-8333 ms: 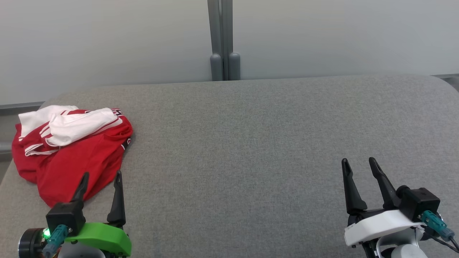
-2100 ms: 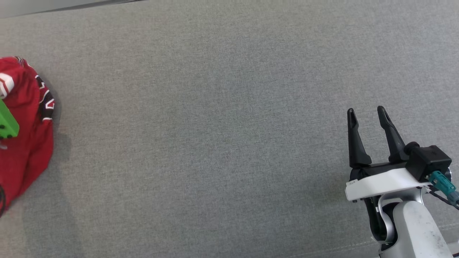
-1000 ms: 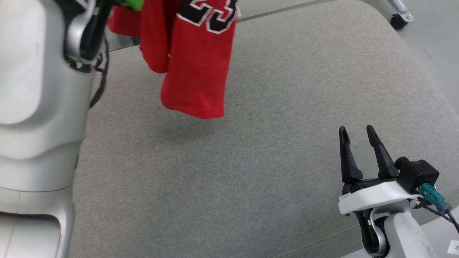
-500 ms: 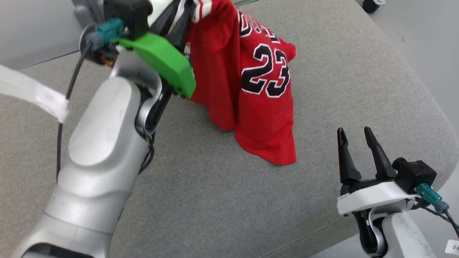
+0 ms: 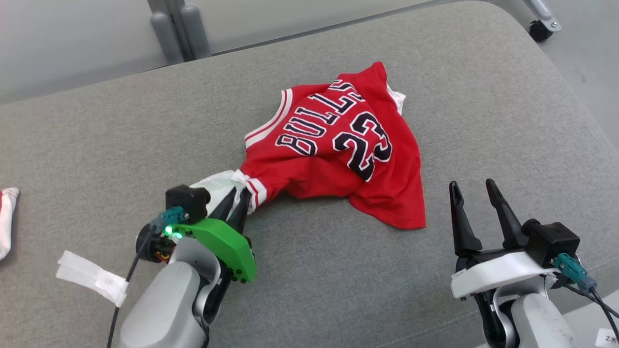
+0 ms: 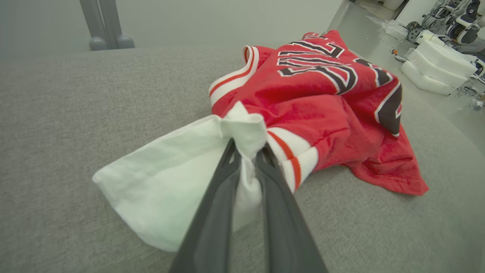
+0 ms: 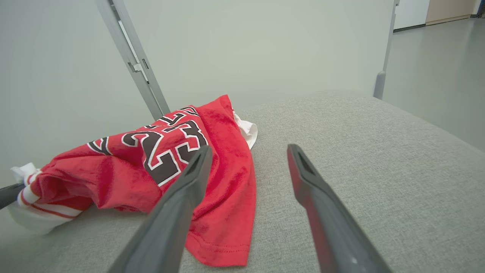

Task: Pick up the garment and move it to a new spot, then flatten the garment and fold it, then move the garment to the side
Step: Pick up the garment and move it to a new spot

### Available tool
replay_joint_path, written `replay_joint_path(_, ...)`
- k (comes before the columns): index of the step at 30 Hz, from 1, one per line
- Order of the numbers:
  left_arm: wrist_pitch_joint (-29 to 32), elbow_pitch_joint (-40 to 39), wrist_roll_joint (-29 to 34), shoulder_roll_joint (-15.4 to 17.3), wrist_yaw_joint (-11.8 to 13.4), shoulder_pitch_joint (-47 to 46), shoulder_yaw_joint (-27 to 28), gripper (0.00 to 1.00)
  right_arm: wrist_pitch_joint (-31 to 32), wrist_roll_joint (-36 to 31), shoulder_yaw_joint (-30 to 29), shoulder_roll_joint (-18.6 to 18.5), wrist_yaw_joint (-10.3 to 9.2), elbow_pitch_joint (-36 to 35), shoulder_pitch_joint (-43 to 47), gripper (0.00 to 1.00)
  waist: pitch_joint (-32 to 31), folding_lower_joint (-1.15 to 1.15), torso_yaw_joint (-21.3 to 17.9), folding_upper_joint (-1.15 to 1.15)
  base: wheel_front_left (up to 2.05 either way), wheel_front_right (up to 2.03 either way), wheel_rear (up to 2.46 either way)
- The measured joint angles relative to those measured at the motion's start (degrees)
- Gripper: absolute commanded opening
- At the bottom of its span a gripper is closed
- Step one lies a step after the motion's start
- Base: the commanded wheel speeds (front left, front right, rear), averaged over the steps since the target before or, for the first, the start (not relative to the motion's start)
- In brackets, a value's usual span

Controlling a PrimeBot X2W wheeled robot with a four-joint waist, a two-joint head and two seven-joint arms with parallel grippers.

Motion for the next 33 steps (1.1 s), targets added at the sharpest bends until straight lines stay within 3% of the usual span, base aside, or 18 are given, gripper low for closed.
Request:
replay_joint_path(1, -0.16, 0.0, 0.0, -0.21, 0.0, 0.66, -0.4, 0.0, 0.0, -0.09, -0.01, 0.02, 0.0, 0.04, 0.09, 1.0, -0.2, 0.0, 0.31, 0.0, 0.0, 0.0, 0.0)
replay_joint_path(2, -0.3, -0.15, 0.02, -0.43, -0.02, 1.26, -0.89, 0.39, 0.0, -0.42, -0.05, 0.04, 0.0, 0.05, 0.24, 1.0, -0.46, 0.0, 0.72, 0.0, 0.0, 0.0, 0.0)
replay_joint_path(3, -1.09, -0.48, 0.04, -0.66, -0.02, 1.67, -1.09, 1.0, 0.0, -0.55, -0.13, 0.02, 0.0, 0.04, 0.4, 1.0, -0.74, 0.0, 1.12, 0.0, 0.0, 0.0, 0.0)
replay_joint_path(9, -6.11, -2.65, 1.25, -0.58, 0.59, 1.84, -0.86, 1.0, 0.78, -1.35, -0.4, 0.02, 0.0, -0.69, 1.3, 1.0, -2.49, 0.0, 3.74, 0.0, 0.0, 0.0, 0.0)
replay_joint_path(15, -9.47, -5.38, 1.79, 1.75, 2.01, 2.95, 1.57, 1.0, 1.64, -2.02, -0.85, 0.02, 0.0, -2.04, 2.87, 1.0, -4.58, 0.0, 6.48, 0.0, 0.0, 0.0, 0.0)
replay_joint_path(25, -10.84, -11.91, 3.89, 7.46, 5.48, 9.2, 6.76, 1.0, 3.18, -2.87, -1.47, 0.02, 0.0, -4.36, 4.72, 1.0, -7.71, 0.0, 10.76, 0.0, 0.0, 0.0, 0.0)
replay_joint_path(33, -11.12, -18.64, 4.12, 9.38, 7.97, 18.18, 11.38, 1.0, 4.66, -3.19, -1.87, 0.03, 0.0, -6.42, 6.59, 1.0, -9.8, 0.0, 12.79, 0.0, 0.0, 0.0, 0.0)
